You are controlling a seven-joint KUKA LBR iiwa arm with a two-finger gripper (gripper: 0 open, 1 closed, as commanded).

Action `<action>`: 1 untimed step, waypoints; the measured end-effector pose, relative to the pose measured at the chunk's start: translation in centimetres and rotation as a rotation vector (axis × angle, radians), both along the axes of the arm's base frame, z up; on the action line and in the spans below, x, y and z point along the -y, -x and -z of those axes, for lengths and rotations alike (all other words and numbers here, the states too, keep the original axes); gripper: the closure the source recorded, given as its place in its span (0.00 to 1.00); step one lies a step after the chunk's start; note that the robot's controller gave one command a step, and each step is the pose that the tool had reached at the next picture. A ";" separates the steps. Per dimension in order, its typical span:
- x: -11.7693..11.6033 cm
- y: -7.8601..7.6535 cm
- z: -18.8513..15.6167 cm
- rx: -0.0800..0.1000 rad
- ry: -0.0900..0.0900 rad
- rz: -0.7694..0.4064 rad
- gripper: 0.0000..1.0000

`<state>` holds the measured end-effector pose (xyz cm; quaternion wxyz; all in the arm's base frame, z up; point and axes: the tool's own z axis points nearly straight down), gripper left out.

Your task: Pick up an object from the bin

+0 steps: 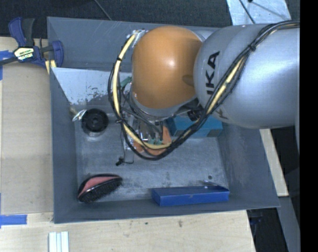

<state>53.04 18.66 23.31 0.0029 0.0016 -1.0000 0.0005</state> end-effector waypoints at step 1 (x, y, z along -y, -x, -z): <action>0.1 -0.2 -0.5 0.008 -0.002 0.003 0.00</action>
Offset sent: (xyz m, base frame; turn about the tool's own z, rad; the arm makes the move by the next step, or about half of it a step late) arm 0.0678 -0.0547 -0.0205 -0.0487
